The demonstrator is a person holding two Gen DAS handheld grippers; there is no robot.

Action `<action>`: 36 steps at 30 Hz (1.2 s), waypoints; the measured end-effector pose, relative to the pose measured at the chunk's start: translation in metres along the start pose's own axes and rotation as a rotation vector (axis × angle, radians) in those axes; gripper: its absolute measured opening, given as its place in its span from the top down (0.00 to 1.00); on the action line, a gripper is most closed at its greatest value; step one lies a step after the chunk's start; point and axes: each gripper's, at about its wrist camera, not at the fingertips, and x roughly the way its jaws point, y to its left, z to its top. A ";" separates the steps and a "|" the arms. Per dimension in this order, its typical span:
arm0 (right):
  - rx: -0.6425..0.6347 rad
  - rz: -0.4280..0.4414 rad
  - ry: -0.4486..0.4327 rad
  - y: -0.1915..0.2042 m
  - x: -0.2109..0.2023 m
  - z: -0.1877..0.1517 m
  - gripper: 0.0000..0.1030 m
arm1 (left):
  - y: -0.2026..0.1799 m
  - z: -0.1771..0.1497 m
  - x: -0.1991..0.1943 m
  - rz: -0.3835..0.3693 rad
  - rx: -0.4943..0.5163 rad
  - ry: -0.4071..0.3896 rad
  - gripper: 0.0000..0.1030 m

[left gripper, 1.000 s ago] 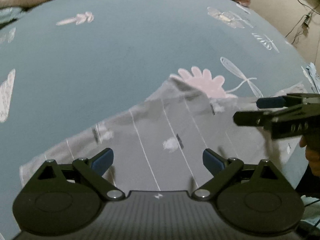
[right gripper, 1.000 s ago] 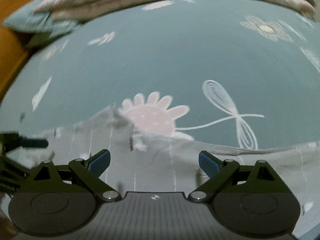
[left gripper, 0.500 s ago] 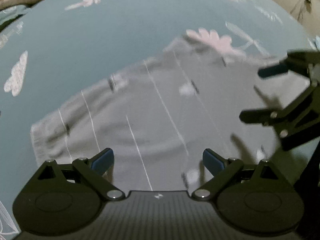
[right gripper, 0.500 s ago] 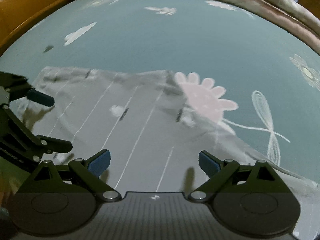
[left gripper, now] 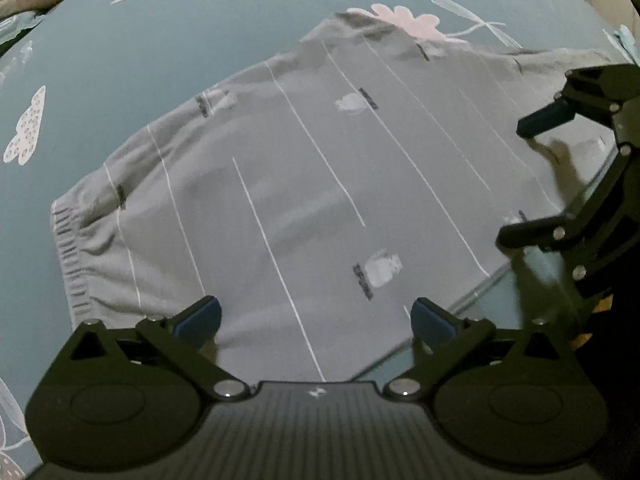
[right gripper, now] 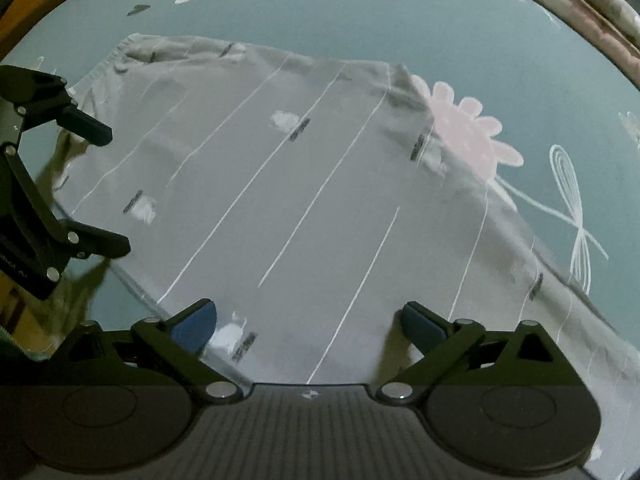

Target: Fold clothes

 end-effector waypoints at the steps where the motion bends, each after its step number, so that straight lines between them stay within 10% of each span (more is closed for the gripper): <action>1: -0.002 0.006 -0.009 0.000 -0.003 0.000 0.05 | 0.001 0.001 -0.004 -0.007 -0.005 -0.005 0.02; 6: -0.156 0.087 -0.146 0.009 -0.030 0.008 0.29 | 0.034 0.013 -0.034 -0.015 -0.154 -0.117 0.02; 10: -0.354 0.211 -0.155 0.031 -0.031 0.014 0.78 | 0.056 0.017 -0.048 0.036 -0.233 -0.175 0.02; 18: -0.665 0.343 -0.075 0.063 -0.019 0.009 0.85 | 0.066 0.003 -0.048 0.068 -0.294 -0.191 0.02; 36: -0.728 0.355 -0.039 0.069 -0.003 0.024 0.97 | 0.072 -0.004 -0.041 0.043 -0.321 -0.182 0.02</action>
